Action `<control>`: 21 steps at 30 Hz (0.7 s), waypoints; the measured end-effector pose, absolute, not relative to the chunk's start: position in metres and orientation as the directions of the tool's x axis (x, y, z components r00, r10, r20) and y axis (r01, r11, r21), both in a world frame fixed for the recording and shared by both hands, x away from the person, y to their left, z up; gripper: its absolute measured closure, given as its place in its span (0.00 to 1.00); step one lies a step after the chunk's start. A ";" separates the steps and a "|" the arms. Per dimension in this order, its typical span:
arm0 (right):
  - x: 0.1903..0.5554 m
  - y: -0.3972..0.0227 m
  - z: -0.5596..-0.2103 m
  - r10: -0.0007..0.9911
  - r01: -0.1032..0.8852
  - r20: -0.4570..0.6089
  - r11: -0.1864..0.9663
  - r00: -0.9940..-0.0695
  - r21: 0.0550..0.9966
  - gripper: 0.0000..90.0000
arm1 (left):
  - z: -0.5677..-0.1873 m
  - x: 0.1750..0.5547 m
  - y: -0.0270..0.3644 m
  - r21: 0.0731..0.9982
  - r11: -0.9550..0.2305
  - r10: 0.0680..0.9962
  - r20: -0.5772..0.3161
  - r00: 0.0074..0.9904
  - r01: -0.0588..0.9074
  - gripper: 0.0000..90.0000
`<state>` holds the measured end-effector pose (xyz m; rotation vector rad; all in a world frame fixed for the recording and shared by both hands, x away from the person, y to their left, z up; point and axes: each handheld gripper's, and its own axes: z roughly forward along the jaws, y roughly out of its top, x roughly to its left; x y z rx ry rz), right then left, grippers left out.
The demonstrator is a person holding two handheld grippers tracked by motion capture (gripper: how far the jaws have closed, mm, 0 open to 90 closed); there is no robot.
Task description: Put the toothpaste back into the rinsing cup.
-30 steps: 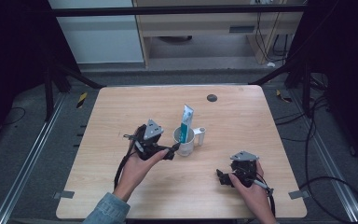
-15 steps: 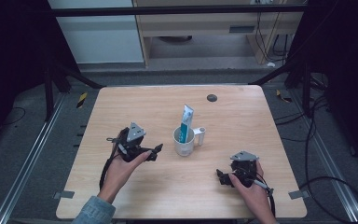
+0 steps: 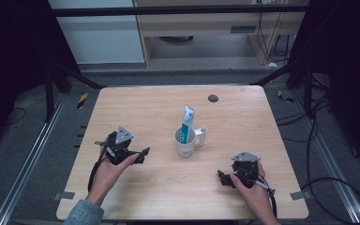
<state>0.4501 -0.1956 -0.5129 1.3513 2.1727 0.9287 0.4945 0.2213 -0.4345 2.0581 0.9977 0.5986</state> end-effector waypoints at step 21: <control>0.450 -0.196 -0.513 0.897 0.619 -0.003 0.307 -0.442 0.723 0.01 | -0.474 0.508 0.281 0.726 -0.363 0.874 0.049 0.484 0.583 0.06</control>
